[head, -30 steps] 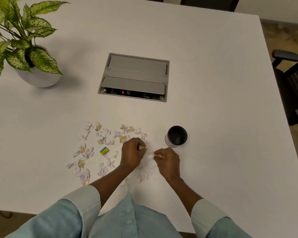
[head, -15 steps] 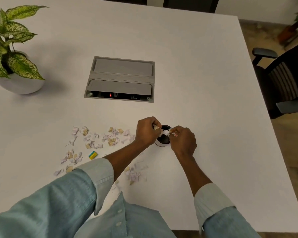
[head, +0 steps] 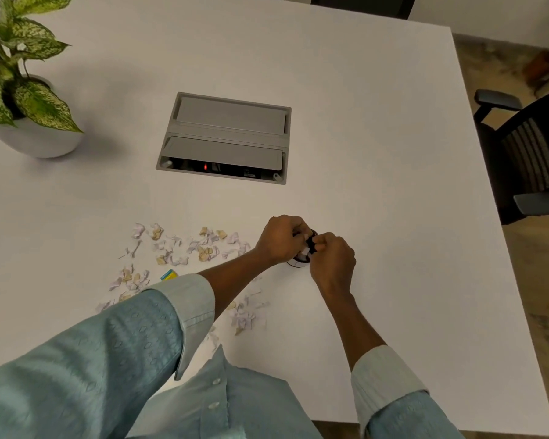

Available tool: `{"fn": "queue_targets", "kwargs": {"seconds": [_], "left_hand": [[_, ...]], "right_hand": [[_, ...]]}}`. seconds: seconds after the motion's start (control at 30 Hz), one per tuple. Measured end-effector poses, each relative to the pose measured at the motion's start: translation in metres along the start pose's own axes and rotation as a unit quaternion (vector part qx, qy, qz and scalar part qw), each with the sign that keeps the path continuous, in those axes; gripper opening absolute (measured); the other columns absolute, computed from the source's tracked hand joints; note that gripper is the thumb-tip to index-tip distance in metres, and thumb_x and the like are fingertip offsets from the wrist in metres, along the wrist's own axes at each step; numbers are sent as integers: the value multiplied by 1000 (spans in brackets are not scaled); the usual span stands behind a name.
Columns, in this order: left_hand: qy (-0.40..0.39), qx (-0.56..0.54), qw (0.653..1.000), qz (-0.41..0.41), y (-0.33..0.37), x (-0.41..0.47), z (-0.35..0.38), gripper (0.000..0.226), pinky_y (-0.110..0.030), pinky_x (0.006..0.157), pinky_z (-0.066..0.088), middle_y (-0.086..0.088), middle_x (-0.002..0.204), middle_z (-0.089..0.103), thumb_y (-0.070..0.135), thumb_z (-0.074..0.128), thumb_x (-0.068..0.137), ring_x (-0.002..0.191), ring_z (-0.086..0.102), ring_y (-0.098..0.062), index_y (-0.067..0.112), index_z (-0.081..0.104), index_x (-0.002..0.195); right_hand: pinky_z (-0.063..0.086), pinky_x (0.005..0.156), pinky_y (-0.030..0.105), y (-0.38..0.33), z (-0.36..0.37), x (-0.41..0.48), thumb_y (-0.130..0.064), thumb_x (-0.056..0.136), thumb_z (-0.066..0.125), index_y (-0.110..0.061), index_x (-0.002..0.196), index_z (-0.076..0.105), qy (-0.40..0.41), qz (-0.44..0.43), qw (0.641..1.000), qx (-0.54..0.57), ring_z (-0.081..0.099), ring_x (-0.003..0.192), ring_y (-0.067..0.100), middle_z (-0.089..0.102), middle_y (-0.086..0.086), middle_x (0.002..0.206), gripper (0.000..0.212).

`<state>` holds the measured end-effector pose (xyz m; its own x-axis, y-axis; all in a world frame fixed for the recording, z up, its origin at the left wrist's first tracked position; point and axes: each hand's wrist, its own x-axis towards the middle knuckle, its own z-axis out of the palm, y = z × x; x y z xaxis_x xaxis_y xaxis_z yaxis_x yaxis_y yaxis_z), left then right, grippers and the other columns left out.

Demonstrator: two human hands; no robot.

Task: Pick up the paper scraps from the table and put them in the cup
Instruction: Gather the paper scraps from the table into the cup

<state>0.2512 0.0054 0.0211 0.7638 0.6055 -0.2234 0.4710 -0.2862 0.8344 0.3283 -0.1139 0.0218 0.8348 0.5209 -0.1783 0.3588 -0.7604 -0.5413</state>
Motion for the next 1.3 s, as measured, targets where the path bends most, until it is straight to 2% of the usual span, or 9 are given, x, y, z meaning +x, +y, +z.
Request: {"fn": "queue_targets", "kwargs": {"seconds": [0.23, 0.3, 0.57, 0.63, 0.7, 0.83, 0.93, 1.07, 1.3], "left_hand": [[37, 80, 996, -2, -71, -42, -17, 6, -39, 81, 57, 6, 96, 74, 22, 71, 91, 90, 66, -12, 19, 74, 96], [-2, 153, 988, -22, -102, -67, -22, 22, -43, 86, 55, 5, 111, 68, 29, 75, 87, 105, 59, -16, 24, 68, 107], [-176, 316, 931, -40, -157, -160, -9, 98, -40, 116, 39, -7, 165, 23, 57, 80, 76, 147, 30, -27, 24, 32, 155], [-170, 334, 927, -36, -157, -167, -2, 106, -43, 112, 44, -12, 164, 27, 60, 84, 70, 146, 35, -31, 25, 33, 155], [-166, 358, 918, -41, -155, -164, 4, 112, -39, 90, 60, -15, 146, 54, 66, 92, 48, 126, 61, -32, 23, 49, 143], [-130, 359, 923, -39, -166, -156, 16, 87, -27, 62, 62, -13, 115, 69, 46, 104, 36, 93, 73, -25, 21, 70, 112], [-72, 352, 933, 2, -170, -157, 12, 47, -19, 57, 54, -5, 100, 65, 30, 99, 57, 82, 65, -16, 23, 71, 93], [-76, 334, 939, -11, -170, -154, 2, 7, -27, 62, 45, -2, 92, 58, 16, 74, 89, 84, 56, -19, 20, 69, 86], [-17, 202, 975, -94, -170, -144, -8, 12, -26, 73, 48, -2, 96, 65, 6, 69, 89, 86, 62, -20, 16, 76, 93]], "right_hand": [[55, 78, 33, 22, 35, -66, -13, 88, 66, -29, 103, 69, -96, -42, 994, 8, 68, 89, 15, 69, -7, 100, 22], [57, 82, 37, 36, 52, -81, -25, 88, 72, -31, 106, 65, -157, -45, 987, -9, 66, 90, 12, 65, -8, 100, 20], [54, 96, 37, 58, 97, -103, -45, 82, 79, -29, 146, 30, -307, -114, 939, -108, 57, 120, 24, 36, 3, 142, 82], [53, 98, 34, 55, 106, -101, -48, 81, 80, -32, 151, 23, -318, -151, 926, -138, 54, 124, 22, 30, 3, 147, 91], [53, 99, 33, 52, 114, -98, -50, 81, 80, -33, 153, 21, -325, -179, 915, -156, 52, 125, 21, 27, 3, 145, 95], [55, 96, 34, 41, 125, -90, -41, 80, 84, -31, 146, 34, -324, -226, 904, -163, 54, 121, 20, 33, 3, 139, 83], [56, 96, 34, 36, 131, -83, -34, 86, 80, -27, 136, 46, -325, -251, 894, -179, 55, 118, 21, 38, 5, 137, 61], [58, 86, 37, 37, 130, -77, -22, 93, 71, -21, 115, 60, -309, -269, 896, -169, 59, 104, 24, 48, 6, 122, 25], [57, 82, 32, 53, 130, -75, -17, 91, 72, -16, 97, 76, -252, -171, 949, -84, 64, 89, 18, 66, 3, 99, 8]]}}
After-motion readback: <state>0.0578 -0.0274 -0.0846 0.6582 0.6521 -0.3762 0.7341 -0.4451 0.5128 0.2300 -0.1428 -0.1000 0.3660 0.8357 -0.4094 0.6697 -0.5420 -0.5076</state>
